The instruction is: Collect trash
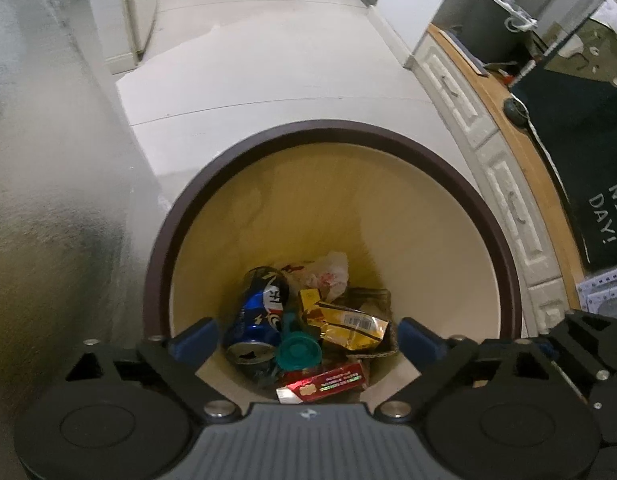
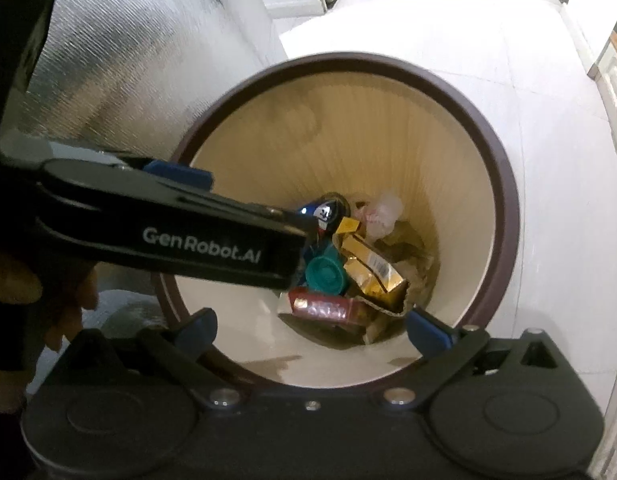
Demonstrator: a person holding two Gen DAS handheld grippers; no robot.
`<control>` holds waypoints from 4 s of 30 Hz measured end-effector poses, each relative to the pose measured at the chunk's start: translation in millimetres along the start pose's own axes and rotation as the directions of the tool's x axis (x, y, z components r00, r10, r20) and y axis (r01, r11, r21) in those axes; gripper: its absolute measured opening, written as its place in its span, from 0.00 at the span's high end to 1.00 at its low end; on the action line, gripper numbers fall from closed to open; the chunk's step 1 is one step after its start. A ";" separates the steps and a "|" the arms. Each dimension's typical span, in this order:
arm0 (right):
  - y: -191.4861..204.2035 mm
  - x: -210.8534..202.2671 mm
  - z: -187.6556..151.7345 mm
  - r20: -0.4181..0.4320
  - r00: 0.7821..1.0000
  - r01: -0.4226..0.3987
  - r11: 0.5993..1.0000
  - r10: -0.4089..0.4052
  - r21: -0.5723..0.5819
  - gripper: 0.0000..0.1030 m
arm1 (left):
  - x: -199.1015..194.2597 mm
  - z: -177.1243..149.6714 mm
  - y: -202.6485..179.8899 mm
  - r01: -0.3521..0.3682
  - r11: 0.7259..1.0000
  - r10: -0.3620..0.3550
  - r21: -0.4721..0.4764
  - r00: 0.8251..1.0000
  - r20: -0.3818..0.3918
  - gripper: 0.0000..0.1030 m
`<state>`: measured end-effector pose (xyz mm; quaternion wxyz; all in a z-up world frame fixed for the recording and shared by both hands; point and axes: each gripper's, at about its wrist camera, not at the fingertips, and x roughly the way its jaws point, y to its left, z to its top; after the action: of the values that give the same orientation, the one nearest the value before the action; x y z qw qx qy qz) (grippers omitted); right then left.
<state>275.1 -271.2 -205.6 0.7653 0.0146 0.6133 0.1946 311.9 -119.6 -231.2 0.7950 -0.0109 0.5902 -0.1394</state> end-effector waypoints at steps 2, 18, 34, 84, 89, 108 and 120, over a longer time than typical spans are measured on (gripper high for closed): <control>1.2 -6.7 -2.3 0.015 1.000 0.000 1.000 0.000 -0.004 0.01 | -4.7 -0.5 -0.9 -0.006 1.000 0.006 -0.011 1.000 0.001 0.04; 13.0 -75.2 -20.0 0.172 0.984 0.054 0.998 -0.051 -0.011 0.00 | -67.1 -20.8 -14.6 -0.057 0.998 0.058 -0.014 0.996 0.068 0.00; 27.0 -144.7 -43.1 0.332 0.932 0.130 0.990 -0.143 0.061 0.00 | -169.5 -45.1 -25.0 -0.119 0.992 0.107 0.035 0.965 0.237 0.00; 93.1 -228.1 -146.1 0.613 0.729 0.265 0.952 -0.303 0.156 0.00 | -277.9 -168.1 -13.1 -0.240 0.970 0.221 -0.037 0.813 0.539 0.00; 99.5 -223.8 -147.1 0.602 0.737 0.273 0.950 -0.307 0.150 0.00 | -276.7 -172.4 -13.7 -0.245 0.969 0.222 -0.034 0.802 0.554 0.00; 102.1 -227.5 -155.4 0.613 0.719 0.302 0.942 -0.327 0.148 0.00 | -269.5 -181.0 -12.0 -0.222 0.973 0.218 -0.060 0.803 0.554 0.00; 106.3 -228.6 -157.0 0.619 0.713 0.309 0.940 -0.329 0.144 0.00 | -268.8 -183.8 -12.8 -0.226 0.972 0.221 -0.062 0.796 0.563 0.00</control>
<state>57.8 -279.1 -3.4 0.9485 -0.0152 0.3146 0.0339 65.1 -41.8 -33.1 0.9449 0.0211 0.3245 -0.0374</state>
